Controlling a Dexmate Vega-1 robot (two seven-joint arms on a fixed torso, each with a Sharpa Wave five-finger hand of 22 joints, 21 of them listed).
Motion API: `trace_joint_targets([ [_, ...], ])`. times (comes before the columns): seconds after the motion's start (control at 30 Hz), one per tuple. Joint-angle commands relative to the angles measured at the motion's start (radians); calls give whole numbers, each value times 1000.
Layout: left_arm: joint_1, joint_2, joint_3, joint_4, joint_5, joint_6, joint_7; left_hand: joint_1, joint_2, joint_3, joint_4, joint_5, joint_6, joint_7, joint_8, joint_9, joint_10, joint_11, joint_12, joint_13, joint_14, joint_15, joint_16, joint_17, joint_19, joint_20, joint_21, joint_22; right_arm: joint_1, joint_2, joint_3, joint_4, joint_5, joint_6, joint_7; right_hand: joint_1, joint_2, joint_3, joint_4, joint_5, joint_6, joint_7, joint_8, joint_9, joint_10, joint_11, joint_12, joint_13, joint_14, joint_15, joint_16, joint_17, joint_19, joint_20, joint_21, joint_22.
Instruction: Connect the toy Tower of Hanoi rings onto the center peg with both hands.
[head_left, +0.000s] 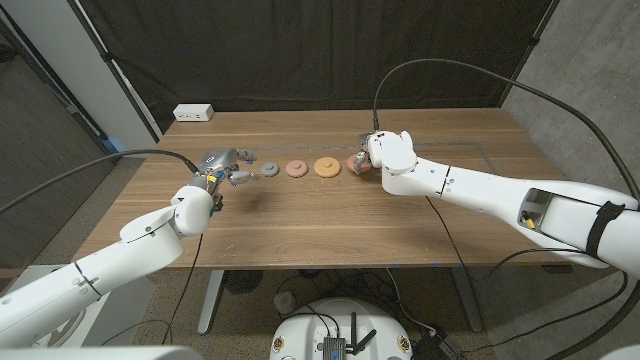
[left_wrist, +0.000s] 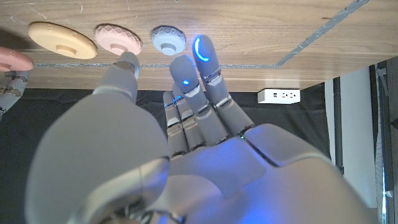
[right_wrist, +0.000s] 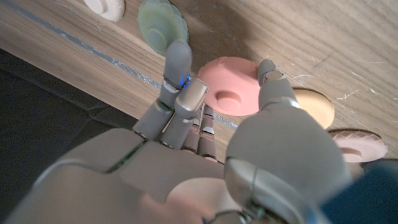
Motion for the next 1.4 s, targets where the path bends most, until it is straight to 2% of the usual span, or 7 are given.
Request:
trace_joint_targets([
  [0.03,5,6,-6,-5,-1,-3,-1,-1,10,4,-4,5,9,-3,-6,1,9,4,-3,3,3,-6,8,5,-7,-100,10,1,-11,-11,28,-46,-18,0,9,34,67,73,61,7,123,-107,5,2,142,-127,7,19,6,-5,0,-3,14,-35,9,1],
  [0.3,10,10,-9,-9,3,0,2,-1,10,4,-4,5,9,-3,-6,1,9,3,-3,4,1,-6,7,4,-8,-100,14,-2,-23,-2,43,-42,-17,15,-3,34,66,81,59,12,133,-108,7,2,152,-127,6,20,13,-6,1,-2,19,-35,9,-3],
  [0.97,93,23,-71,-42,-10,22,51,-7,6,6,-4,8,12,-5,-7,2,11,3,-5,4,1,-6,12,10,-21,-100,49,-18,-23,39,66,-10,2,104,-24,32,62,96,58,19,141,-102,4,1,160,-122,2,27,17,-6,-9,-8,31,-36,10,-11],
  [1.4,119,21,-88,-51,-11,13,69,-5,5,9,-4,9,11,-4,-8,2,10,3,-6,4,-3,-6,8,3,-29,-100,70,-29,-27,67,72,-9,-8,118,-31,32,60,104,58,22,144,-103,2,1,163,-123,-1,30,26,-6,-6,-3,36,-36,11,-14],
])
